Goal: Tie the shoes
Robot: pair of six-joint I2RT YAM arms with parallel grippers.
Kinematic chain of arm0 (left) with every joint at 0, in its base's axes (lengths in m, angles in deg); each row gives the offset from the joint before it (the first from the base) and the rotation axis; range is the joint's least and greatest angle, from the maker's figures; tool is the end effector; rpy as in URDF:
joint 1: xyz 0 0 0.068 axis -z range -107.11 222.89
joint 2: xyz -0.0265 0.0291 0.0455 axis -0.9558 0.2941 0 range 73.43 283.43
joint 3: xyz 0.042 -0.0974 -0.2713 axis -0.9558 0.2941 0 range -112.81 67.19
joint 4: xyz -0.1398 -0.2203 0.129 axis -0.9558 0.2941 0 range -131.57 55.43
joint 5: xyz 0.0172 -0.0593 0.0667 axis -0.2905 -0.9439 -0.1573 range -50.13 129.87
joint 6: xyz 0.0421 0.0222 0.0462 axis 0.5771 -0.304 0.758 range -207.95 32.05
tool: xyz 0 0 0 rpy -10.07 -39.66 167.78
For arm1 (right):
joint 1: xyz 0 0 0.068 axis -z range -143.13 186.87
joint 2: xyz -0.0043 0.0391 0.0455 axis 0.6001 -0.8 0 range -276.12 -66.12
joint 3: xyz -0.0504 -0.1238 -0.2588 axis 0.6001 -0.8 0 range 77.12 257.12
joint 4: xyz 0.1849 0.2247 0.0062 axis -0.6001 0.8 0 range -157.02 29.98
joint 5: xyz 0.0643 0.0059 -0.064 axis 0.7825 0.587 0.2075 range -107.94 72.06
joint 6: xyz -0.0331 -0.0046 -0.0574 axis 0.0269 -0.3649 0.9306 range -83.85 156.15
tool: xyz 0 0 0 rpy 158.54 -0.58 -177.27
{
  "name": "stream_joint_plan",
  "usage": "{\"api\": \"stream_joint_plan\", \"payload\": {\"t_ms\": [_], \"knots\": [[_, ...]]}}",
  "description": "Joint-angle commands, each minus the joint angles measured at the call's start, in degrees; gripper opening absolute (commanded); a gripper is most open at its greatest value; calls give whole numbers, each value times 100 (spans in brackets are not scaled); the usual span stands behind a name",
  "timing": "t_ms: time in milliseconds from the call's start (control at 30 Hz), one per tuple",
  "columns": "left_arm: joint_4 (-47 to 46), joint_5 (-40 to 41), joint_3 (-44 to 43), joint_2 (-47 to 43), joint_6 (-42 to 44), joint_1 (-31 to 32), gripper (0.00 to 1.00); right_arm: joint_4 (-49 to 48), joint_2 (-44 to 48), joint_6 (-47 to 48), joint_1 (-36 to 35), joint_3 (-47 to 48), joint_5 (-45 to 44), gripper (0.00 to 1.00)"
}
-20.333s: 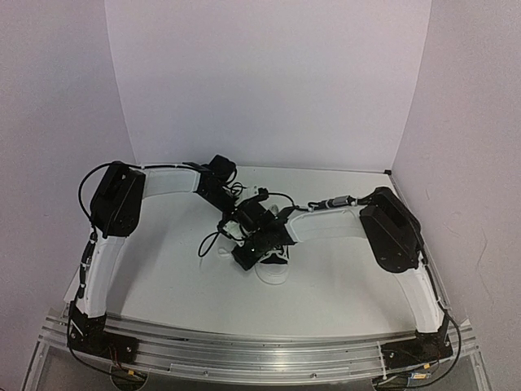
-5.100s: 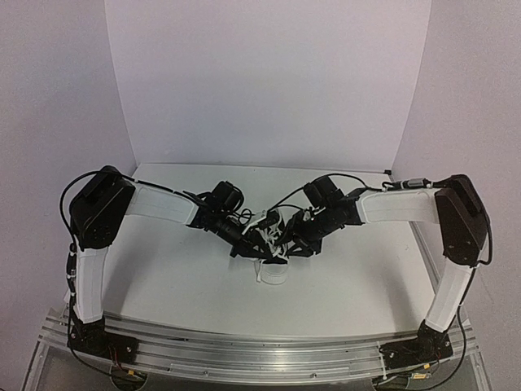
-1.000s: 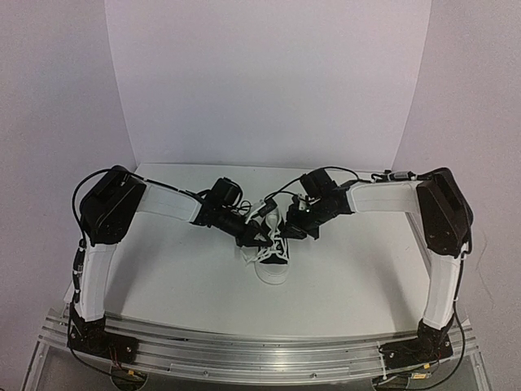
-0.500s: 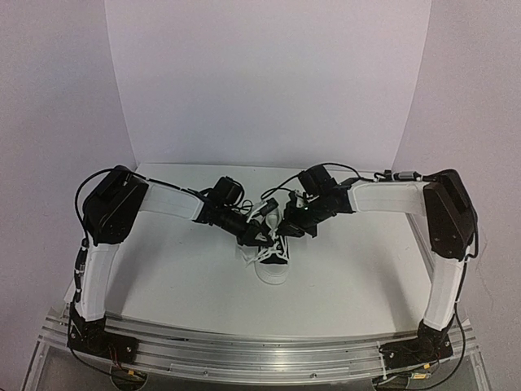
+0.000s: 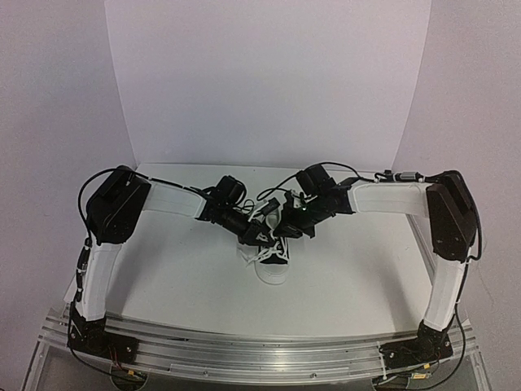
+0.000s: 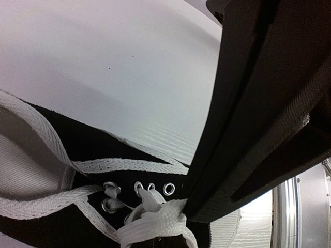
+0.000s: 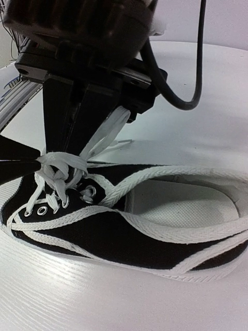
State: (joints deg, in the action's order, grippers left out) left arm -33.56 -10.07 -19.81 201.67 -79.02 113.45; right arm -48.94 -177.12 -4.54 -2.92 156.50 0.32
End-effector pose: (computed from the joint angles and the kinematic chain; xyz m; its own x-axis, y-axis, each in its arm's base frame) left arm 0.3636 -0.3641 0.1171 -0.4447 0.5120 -0.7350 0.8778 0.0857 -0.4714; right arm 0.3494 0.3125 0.1894 -0.9421 0.0211 -0.3346 -0.1969 0.7731 0.6030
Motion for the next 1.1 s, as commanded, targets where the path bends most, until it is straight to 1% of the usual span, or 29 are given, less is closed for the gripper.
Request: {"api": "stream_joint_plan", "payload": {"t_ms": [0, 100, 133, 200, 267, 433, 467, 533, 633, 767, 900, 1067], "knots": [[69, -12, -268, 41, -20, -74, 0, 59, 269, 245, -133, -30, 680, 3], [116, 45, -292, 92, 89, -70, 0, 53, 277, 322, -98, -92, 711, 28], [129, 57, -314, 122, 107, -74, 0, 59, 270, 329, -52, -88, 716, 33], [200, 97, -367, 194, 138, -68, 0, 63, 303, 279, 82, -59, 779, 37], [276, 114, -403, 235, 167, -71, 0, 93, 442, 305, 211, -54, 747, 38], [330, 172, -434, 248, 201, -74, 0, 281, 932, 371, 519, -152, 640, 38], [351, 174, -448, 251, 209, -73, 0, 323, 999, 394, 567, -180, 576, 38], [367, 172, -458, 254, 224, -71, 0, 418, 1065, 437, 626, -245, 320, 33], [390, 184, -470, 266, 227, -75, 0, 519, 698, 595, 665, -140, 94, 23], [427, 204, -510, 287, 234, -75, 0, 636, -80, 879, 635, 305, 121, 15], [421, 186, -538, 293, 191, -82, 0, 654, -539, 1095, 578, 655, 283, 10], [421, 171, -596, 336, 190, -82, 0, 621, -672, 1228, 479, 705, 554, 9]]}}
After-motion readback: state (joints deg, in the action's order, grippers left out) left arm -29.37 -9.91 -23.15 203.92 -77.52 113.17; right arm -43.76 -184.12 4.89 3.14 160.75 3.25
